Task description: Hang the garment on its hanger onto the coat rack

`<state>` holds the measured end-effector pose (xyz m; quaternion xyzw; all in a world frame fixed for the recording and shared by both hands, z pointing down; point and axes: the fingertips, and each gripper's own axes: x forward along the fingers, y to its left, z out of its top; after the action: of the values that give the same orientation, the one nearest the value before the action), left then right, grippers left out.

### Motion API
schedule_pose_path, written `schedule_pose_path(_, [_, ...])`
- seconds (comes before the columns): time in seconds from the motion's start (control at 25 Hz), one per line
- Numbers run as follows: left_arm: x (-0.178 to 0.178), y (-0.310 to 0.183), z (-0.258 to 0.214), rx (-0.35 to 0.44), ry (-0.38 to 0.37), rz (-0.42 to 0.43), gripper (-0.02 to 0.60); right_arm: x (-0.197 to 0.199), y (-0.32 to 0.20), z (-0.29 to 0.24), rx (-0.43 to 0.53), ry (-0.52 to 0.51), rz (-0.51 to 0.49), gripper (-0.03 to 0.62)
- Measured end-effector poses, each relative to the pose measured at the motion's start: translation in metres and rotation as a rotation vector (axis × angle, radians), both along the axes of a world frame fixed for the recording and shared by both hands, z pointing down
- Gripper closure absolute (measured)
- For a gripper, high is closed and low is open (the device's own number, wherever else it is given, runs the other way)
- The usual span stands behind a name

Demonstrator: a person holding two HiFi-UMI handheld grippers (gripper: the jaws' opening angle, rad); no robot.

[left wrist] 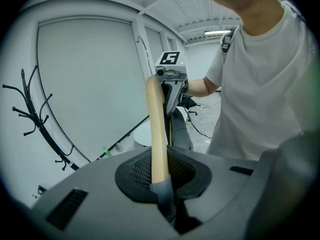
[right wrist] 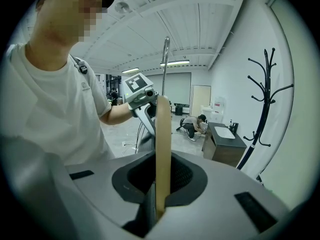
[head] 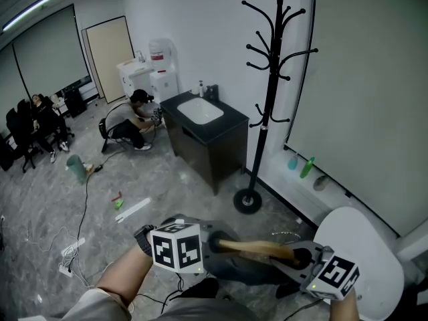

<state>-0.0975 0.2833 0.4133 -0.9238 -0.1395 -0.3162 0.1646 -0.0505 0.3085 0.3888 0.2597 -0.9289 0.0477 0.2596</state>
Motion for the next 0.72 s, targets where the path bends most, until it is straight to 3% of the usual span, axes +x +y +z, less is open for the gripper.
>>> schedule_pose_path(0.28, [0.016, -0.053, 0.005, -0.017, 0.011, 0.043, 0.548, 0.015, -0.052, 0.004, -0.009, 0.0, 0.035, 0.554])
schedule_pose_path(0.72, [0.036, -0.185, -0.005, -0.002, 0.017, 0.111, 0.548, 0.033, -0.182, -0.005, 0.005, -0.015, 0.098, 0.554])
